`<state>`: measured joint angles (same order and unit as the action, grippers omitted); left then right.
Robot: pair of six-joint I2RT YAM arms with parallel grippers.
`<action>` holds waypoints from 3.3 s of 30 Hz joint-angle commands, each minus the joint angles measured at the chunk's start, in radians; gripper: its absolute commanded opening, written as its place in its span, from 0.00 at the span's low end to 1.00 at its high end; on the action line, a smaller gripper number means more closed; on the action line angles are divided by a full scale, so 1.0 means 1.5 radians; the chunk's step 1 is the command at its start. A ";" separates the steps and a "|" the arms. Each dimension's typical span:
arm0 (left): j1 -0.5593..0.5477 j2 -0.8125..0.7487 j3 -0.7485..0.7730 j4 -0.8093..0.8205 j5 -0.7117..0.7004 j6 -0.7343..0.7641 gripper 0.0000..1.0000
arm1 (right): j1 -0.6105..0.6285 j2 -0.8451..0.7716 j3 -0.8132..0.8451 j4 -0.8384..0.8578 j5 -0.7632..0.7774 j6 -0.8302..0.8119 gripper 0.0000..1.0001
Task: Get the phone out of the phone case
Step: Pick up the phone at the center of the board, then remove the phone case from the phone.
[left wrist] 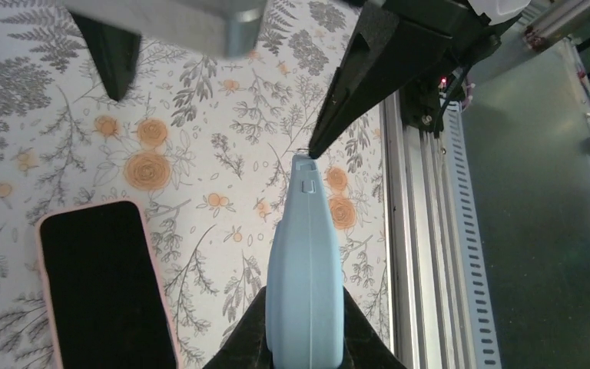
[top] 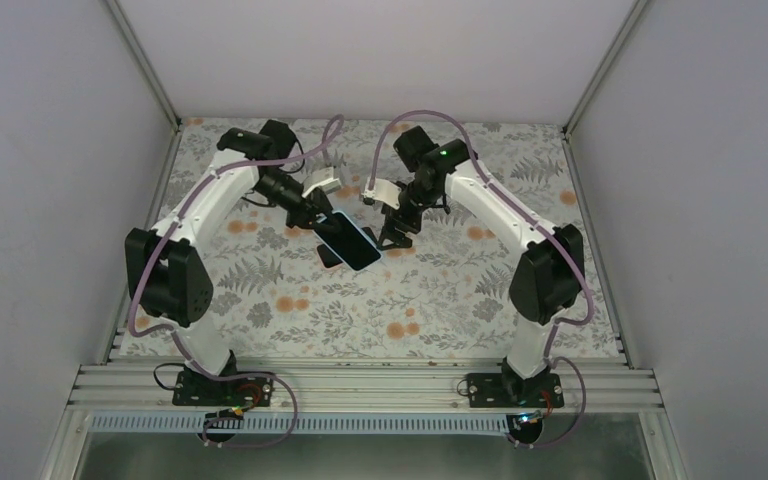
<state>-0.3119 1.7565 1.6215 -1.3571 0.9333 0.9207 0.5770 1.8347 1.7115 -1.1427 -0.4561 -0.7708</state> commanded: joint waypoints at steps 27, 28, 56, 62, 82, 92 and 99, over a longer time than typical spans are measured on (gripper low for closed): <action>-0.017 -0.041 0.005 0.000 0.054 0.031 0.02 | -0.003 0.110 0.023 -0.060 -0.103 -0.080 0.91; -0.018 -0.045 -0.001 0.000 0.054 0.032 0.02 | -0.006 0.114 0.028 -0.065 -0.104 -0.085 0.91; -0.069 -0.145 -0.047 0.000 0.017 0.021 0.02 | -0.076 0.130 0.049 -0.096 -0.106 -0.143 0.87; -0.063 -0.128 -0.031 0.002 -0.013 0.023 0.02 | -0.061 0.022 -0.095 -0.096 -0.097 -0.160 0.88; -0.061 -0.099 -0.007 0.000 0.012 0.031 0.02 | -0.013 0.048 -0.065 -0.089 -0.153 -0.116 0.77; -0.061 -0.104 -0.012 0.000 0.036 0.032 0.02 | -0.016 0.093 -0.005 -0.078 -0.142 -0.095 0.72; -0.063 -0.115 -0.031 -0.001 0.060 0.046 0.02 | -0.031 0.098 0.027 -0.045 -0.100 -0.075 0.72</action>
<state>-0.3882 1.6306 1.5970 -1.3235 0.8497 0.9573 0.5545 1.9617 1.6783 -1.3090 -0.6315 -0.9283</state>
